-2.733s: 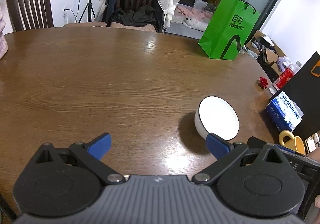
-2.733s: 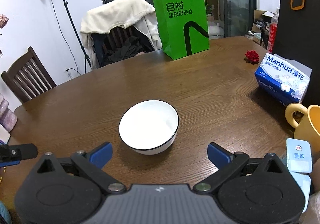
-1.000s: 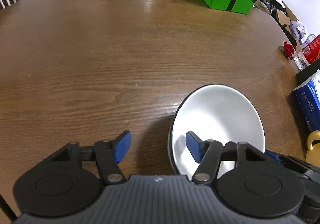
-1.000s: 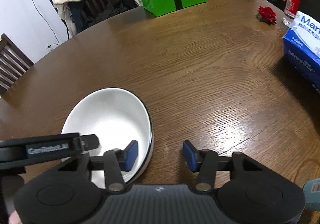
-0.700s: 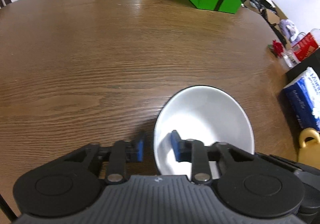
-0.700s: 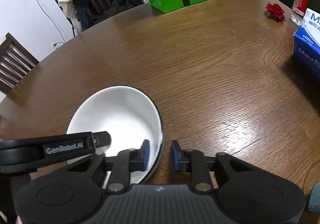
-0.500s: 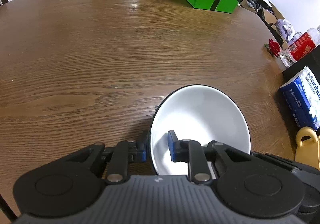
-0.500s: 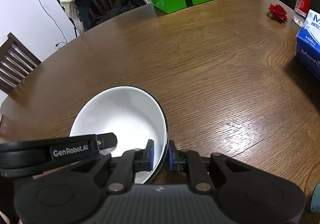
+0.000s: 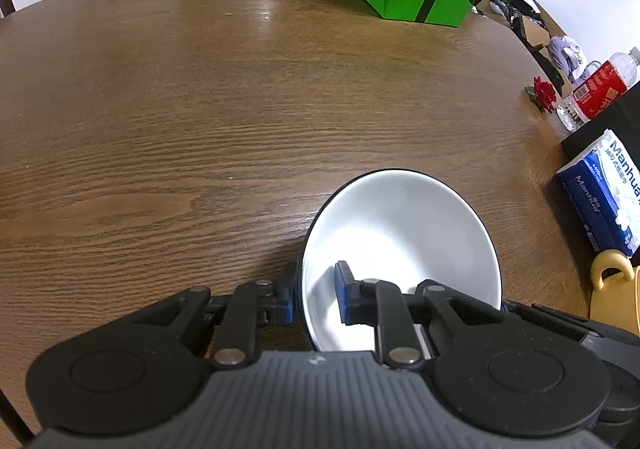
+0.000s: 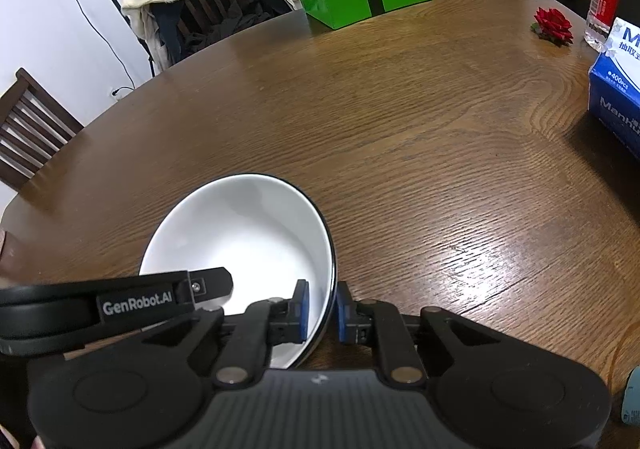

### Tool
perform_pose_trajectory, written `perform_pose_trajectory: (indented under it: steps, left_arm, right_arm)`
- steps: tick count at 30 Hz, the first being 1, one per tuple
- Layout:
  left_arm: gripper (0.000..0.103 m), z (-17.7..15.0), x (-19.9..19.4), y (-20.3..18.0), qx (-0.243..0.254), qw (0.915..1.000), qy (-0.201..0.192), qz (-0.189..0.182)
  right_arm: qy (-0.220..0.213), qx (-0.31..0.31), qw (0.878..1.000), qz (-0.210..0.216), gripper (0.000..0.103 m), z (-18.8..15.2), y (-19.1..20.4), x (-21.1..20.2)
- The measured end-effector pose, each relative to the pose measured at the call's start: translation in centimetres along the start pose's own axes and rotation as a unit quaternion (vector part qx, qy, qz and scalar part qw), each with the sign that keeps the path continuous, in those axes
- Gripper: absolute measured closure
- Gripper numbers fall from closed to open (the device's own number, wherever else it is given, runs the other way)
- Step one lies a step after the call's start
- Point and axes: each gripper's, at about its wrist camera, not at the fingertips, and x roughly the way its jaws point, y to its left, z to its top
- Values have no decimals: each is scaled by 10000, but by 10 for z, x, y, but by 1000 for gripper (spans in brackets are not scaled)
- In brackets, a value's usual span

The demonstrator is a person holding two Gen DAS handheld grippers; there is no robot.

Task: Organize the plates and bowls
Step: 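Lift the small white bowl with both grippers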

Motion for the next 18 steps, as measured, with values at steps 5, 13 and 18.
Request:
perform_pose_trajectory:
  steps: [5, 13, 18]
  left_arm:
    - [84, 0, -4, 0, 0, 10000, -25, -1]
    - [84, -3, -17, -1, 30, 9999, -117, -20]
    - [84, -5, -26, 0, 28, 9999, -155, -51]
  right_arm:
    - [-65, -22, 10000, 24, 90, -1, 1, -5]
    - [-162, -71, 9998, 66, 90, -4, 4, -18]
    - [-203, -60, 9997, 85, 90, -8, 7, -29]
